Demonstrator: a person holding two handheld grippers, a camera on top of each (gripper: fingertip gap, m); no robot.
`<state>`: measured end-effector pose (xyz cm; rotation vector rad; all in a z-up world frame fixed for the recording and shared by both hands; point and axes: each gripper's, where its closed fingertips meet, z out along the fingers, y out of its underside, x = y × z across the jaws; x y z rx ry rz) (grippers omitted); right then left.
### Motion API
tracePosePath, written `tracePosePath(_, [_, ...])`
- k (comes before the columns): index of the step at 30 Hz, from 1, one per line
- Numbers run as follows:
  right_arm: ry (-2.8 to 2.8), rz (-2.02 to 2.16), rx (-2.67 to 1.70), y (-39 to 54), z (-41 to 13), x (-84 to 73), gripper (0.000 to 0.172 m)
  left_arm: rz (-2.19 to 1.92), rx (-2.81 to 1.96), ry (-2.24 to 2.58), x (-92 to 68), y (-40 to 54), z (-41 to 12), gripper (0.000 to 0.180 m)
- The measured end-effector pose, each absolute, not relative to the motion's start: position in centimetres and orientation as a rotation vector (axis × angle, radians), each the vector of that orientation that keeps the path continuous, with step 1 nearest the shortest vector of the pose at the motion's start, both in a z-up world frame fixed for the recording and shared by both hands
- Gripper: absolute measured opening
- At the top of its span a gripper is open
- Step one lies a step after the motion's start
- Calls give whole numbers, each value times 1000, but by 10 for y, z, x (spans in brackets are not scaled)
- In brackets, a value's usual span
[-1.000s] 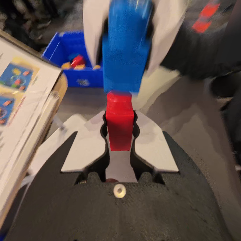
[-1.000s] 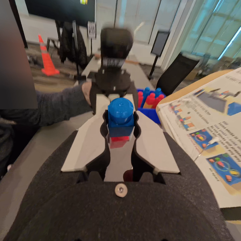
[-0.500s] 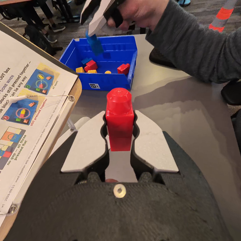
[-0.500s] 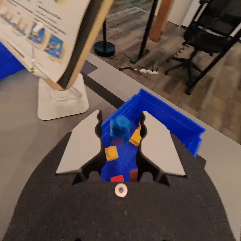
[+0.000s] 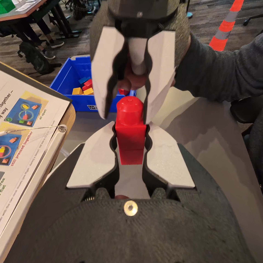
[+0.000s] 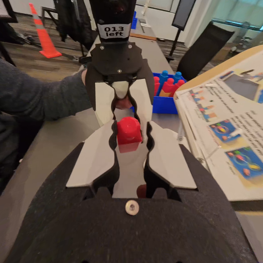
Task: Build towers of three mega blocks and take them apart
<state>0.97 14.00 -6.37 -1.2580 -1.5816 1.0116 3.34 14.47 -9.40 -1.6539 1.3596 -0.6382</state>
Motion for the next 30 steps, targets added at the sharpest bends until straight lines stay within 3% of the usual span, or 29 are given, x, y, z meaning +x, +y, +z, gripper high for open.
tracePosePath(1, [-1577, 1042, -1242, 138, -62, 8, 30, -623, -1656, 1354, 33, 146, -94, 36])
tracePosePath(6, [-1520, 1102, -1209, 134, -48, 8, 30, -720, -1621, 1376, 32, 139, -91, 41])
tracePosePath(8, [-1497, 1124, -1193, 134, -41, 11, 30, -666, -1646, 1367, 27, 148, -97, 71])
tracePosePath(9, [-1491, 1129, -1186, 134, -39, 13, 30, -670, -1658, 1384, 27, 147, -101, 66])
tracePosePath(10, [-1479, 1129, -1182, 134, -37, 14, 29, -679, -1647, 1404, 27, 145, -103, 45])
tracePosePath(11, [-1471, 1128, -1182, 136, -36, 14, 30, -697, -1625, 1409, 30, 143, -102, 36])
tracePosePath(18, [-1417, 1068, -1136, 139, -21, 21, 29, -727, -1638, 1364, 27, 146, -95, 36])
tracePosePath(20, [-1339, 1103, -1088, 139, 2, 35, 30, -559, -1771, 1420, 12, 153, -120, 36])
tracePosePath(24, [-1235, 892, -1179, 176, 11, 75, 30, -584, -1716, 1421, 19, 149, -111, 36])
tracePosePath(30, [-1043, 589, -1618, 279, -48, 162, 30, -563, -1709, 1390, 15, 152, -105, 36])
